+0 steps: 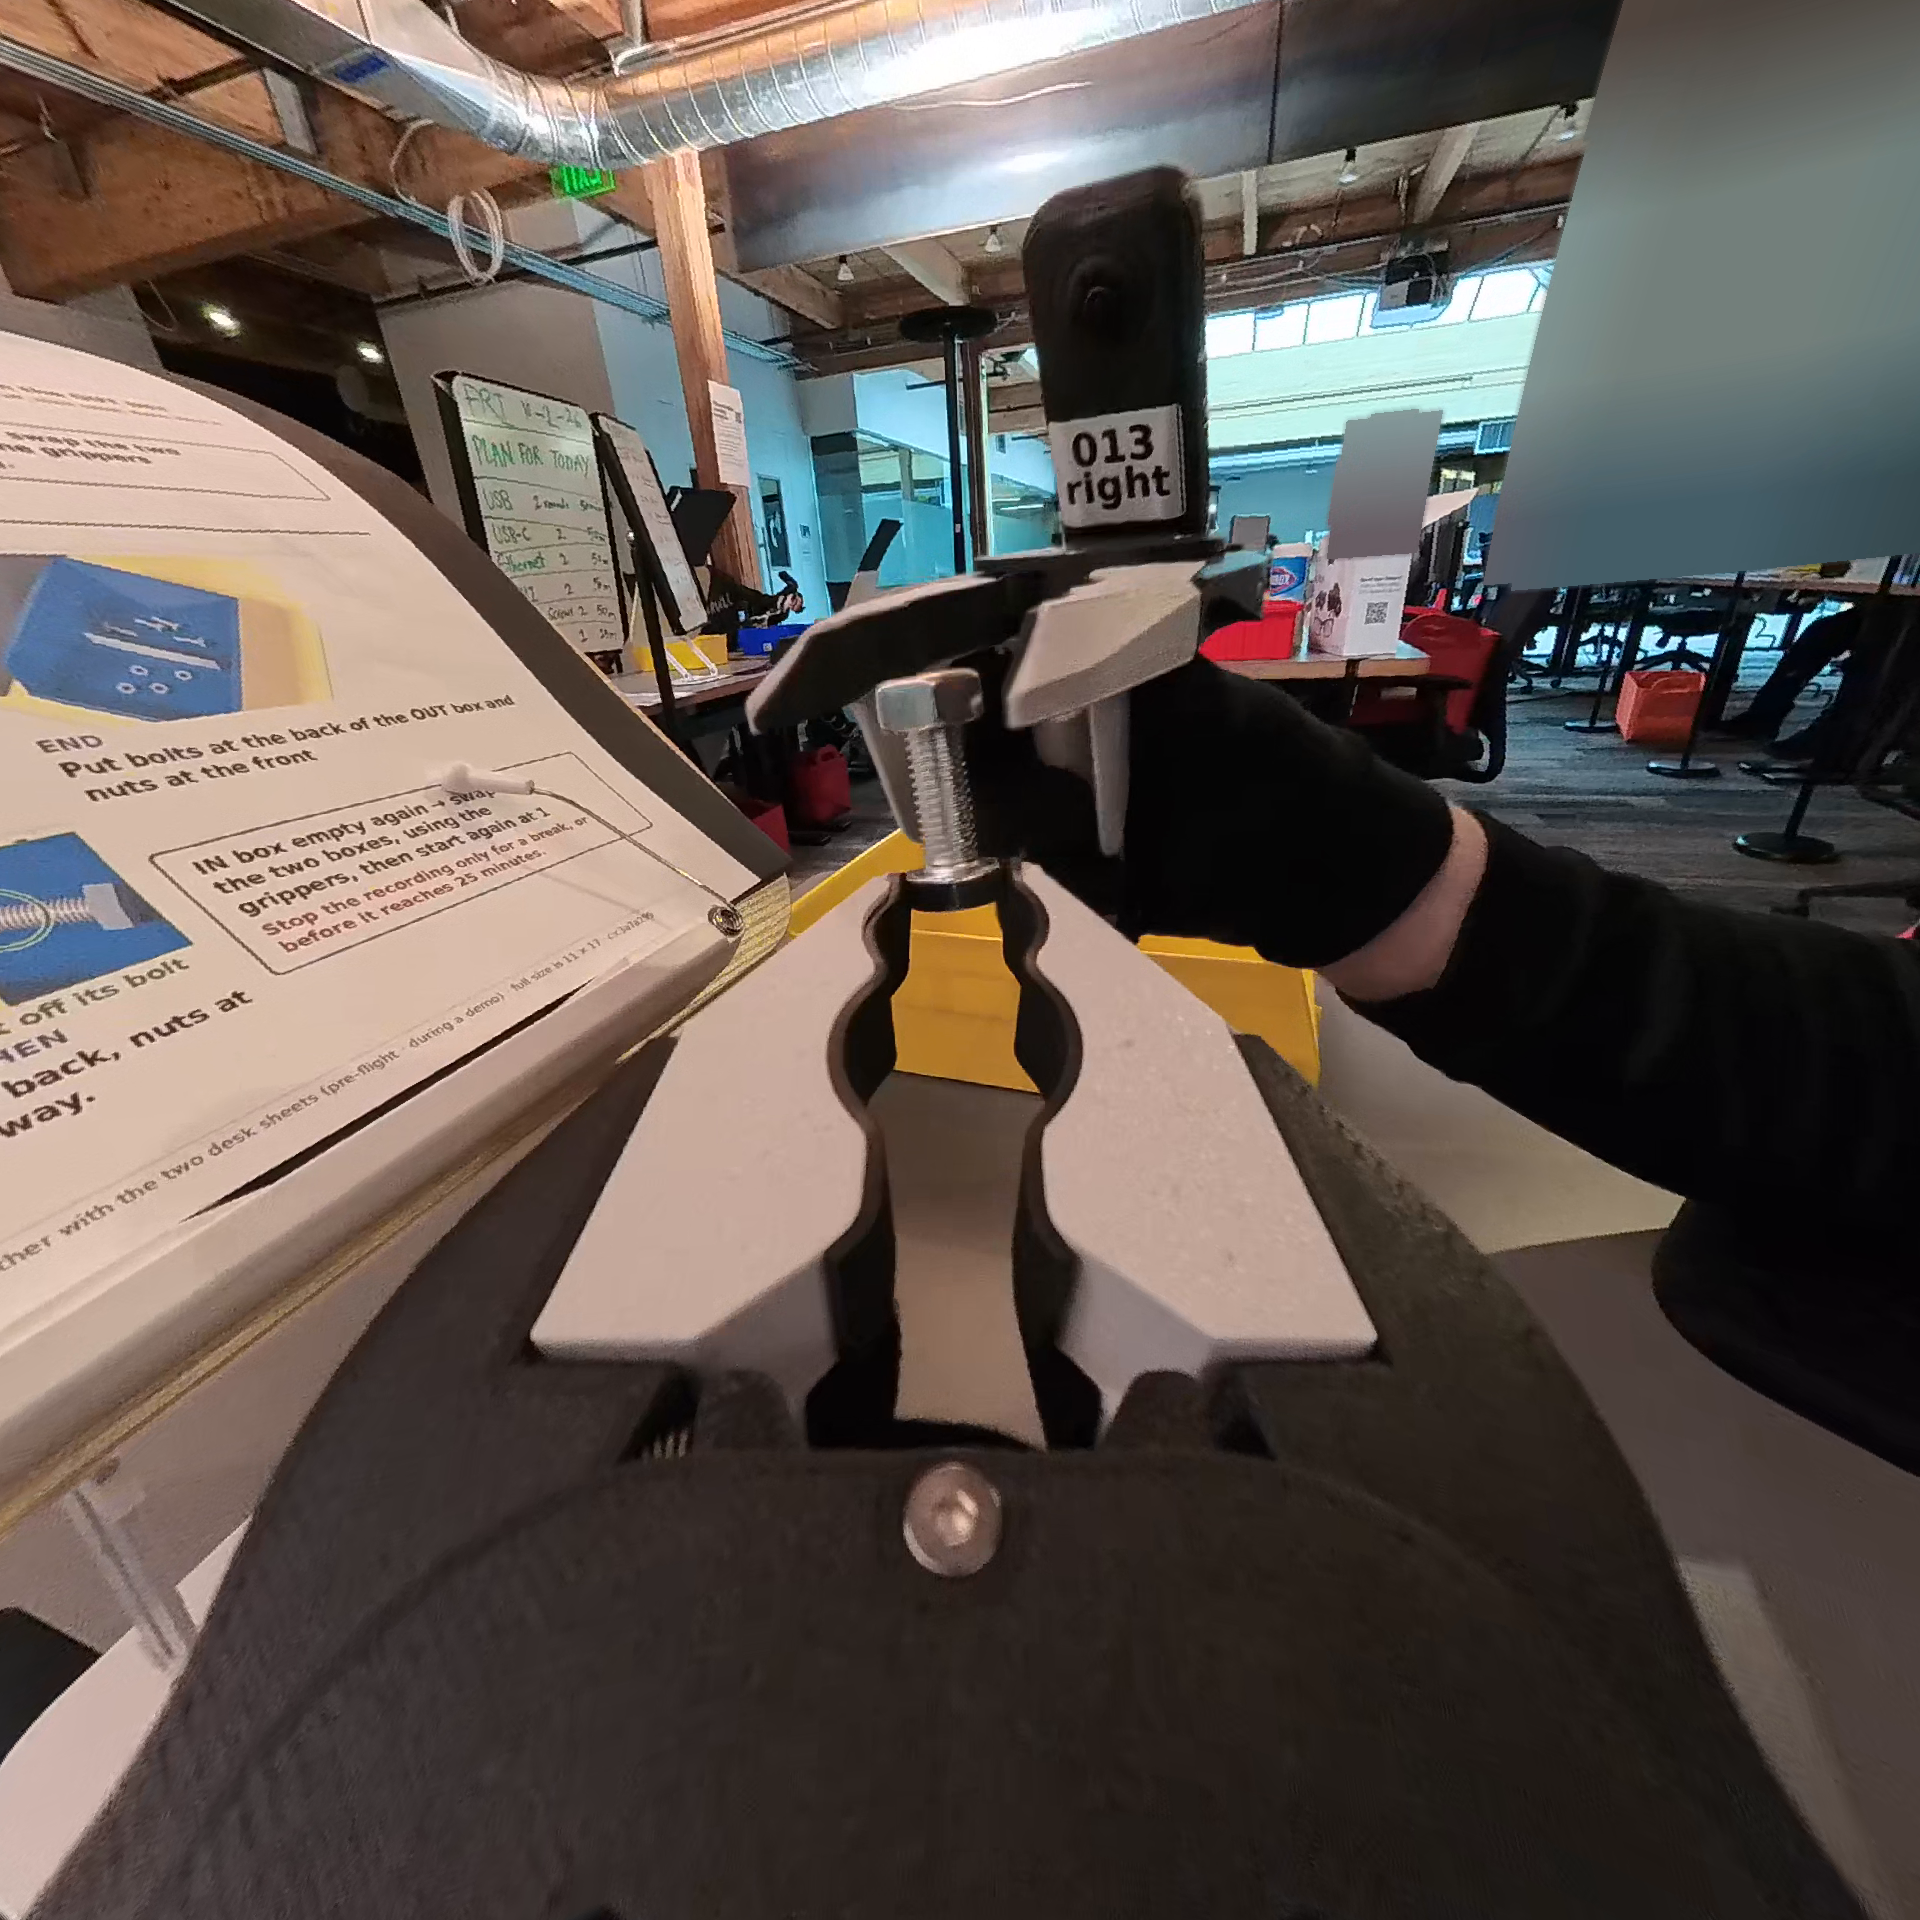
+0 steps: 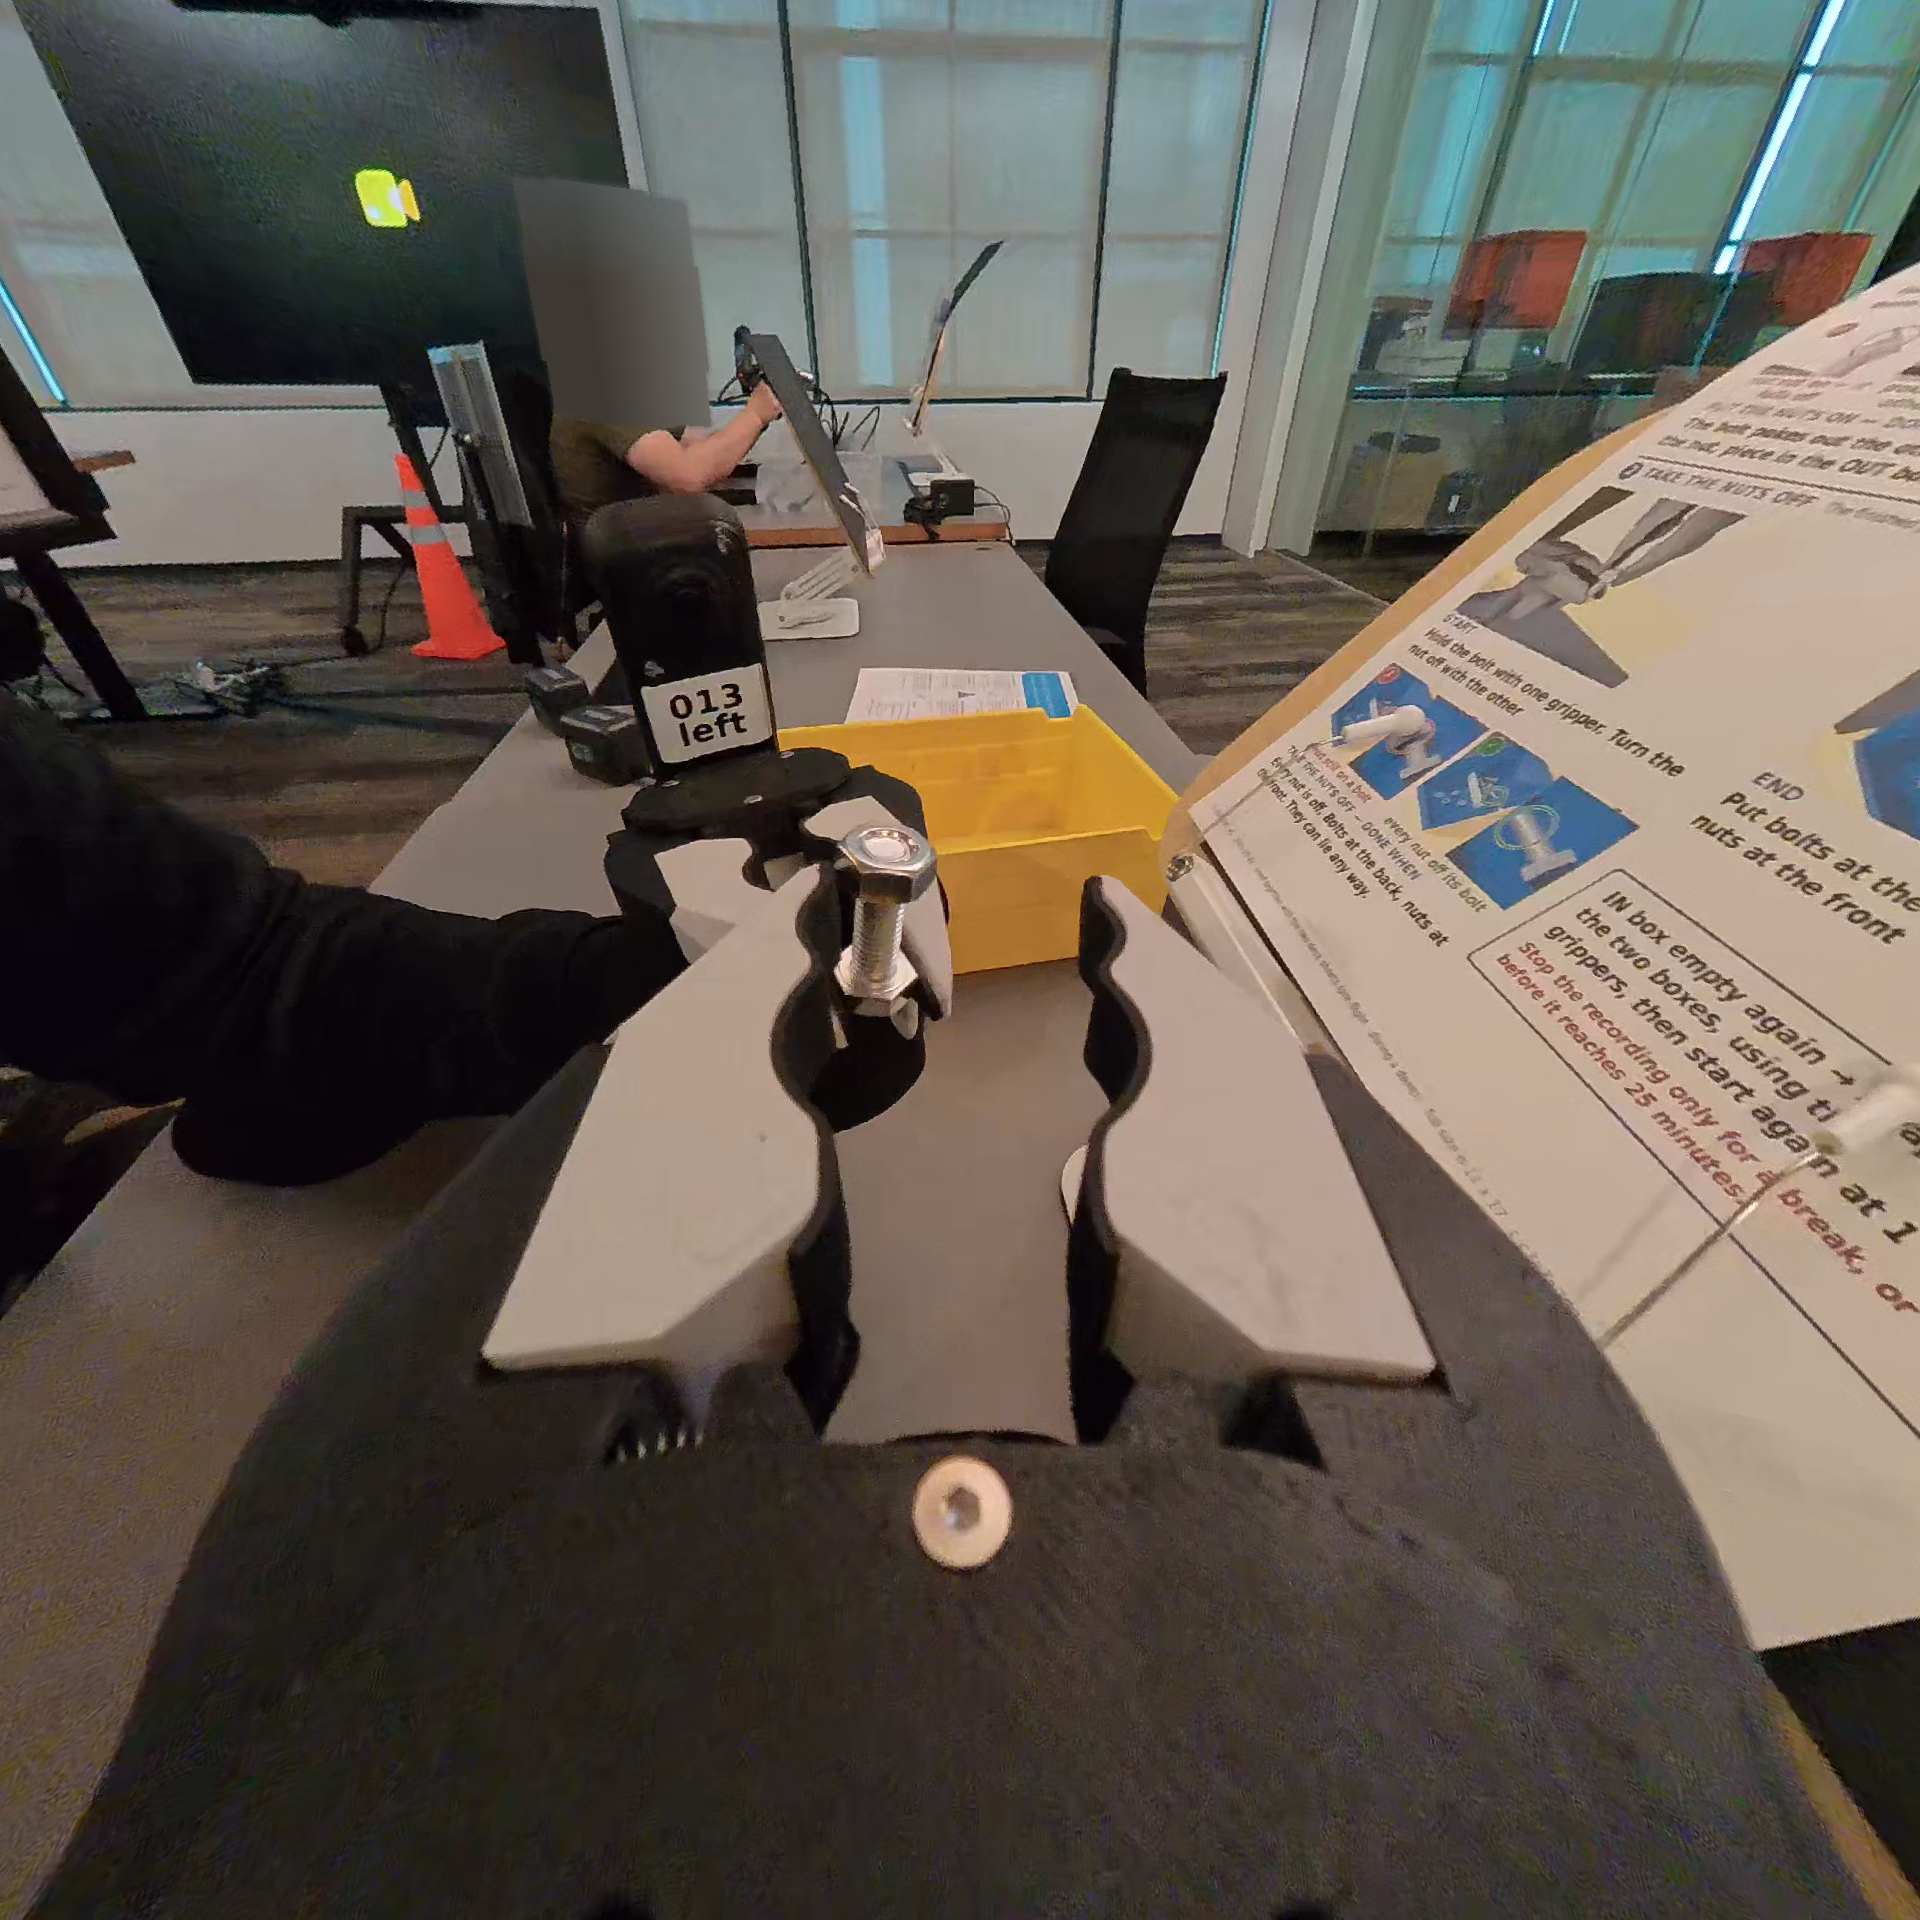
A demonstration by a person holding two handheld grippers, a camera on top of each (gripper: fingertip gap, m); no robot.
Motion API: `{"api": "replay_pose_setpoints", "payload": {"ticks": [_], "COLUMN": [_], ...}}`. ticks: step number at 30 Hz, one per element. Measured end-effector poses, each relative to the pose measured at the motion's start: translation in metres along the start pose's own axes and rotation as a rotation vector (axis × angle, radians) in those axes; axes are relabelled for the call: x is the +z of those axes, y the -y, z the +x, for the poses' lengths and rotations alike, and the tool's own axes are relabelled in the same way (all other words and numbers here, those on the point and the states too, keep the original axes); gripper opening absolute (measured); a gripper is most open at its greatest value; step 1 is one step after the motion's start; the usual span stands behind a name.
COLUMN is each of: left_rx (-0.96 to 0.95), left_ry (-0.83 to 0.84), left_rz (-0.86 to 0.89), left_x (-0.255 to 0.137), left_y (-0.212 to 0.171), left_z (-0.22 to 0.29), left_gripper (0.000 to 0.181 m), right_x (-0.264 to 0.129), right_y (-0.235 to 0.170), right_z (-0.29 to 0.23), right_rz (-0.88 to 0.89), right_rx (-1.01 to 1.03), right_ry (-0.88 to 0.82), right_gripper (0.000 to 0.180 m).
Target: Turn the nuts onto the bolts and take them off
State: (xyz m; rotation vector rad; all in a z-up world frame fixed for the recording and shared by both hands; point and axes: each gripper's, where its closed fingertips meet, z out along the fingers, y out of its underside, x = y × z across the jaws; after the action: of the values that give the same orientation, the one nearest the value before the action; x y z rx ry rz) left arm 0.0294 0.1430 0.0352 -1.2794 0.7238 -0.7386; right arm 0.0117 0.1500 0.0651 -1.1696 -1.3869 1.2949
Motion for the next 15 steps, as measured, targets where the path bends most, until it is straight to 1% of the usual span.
{"api": "replay_pose_setpoints", "payload": {"ticks": [1, 5, 8, 11, 15], "left_rx": [0.002, -0.004, -0.004, -0.006, -0.002], "left_ry": [-0.001, 0.008, 0.008, 0.005, 0.002], "left_rz": [0.002, 0.017, 0.015, 0.01, 0.009], "left_x": [0.0, -0.003, -0.003, -0.001, -0.001], "left_y": [0.001, 0.004, 0.003, 0.001, 0.002], "left_z": [0.001, -0.003, -0.003, -0.002, 0.0], "left_gripper": [0.016, 0.016, 0.016, 0.016, 0.016], "right_x": [-0.001, -0.014, -0.013, -0.004, -0.003], "right_y": [0.0, -0.001, 0.007, 0.007, 0.005], "right_z": [0.003, 0.019, 0.009, -0.001, 0.003], "right_rz": [0.003, 0.016, 0.037, 0.018, 0.017], "right_rx": [0.012, 0.046, 0.026, -0.002, 0.009], "right_ry": [-0.008, -0.074, -0.033, -0.003, -0.018], "right_gripper": [0.045, 0.038, 0.042, 0.043, 0.043]}}
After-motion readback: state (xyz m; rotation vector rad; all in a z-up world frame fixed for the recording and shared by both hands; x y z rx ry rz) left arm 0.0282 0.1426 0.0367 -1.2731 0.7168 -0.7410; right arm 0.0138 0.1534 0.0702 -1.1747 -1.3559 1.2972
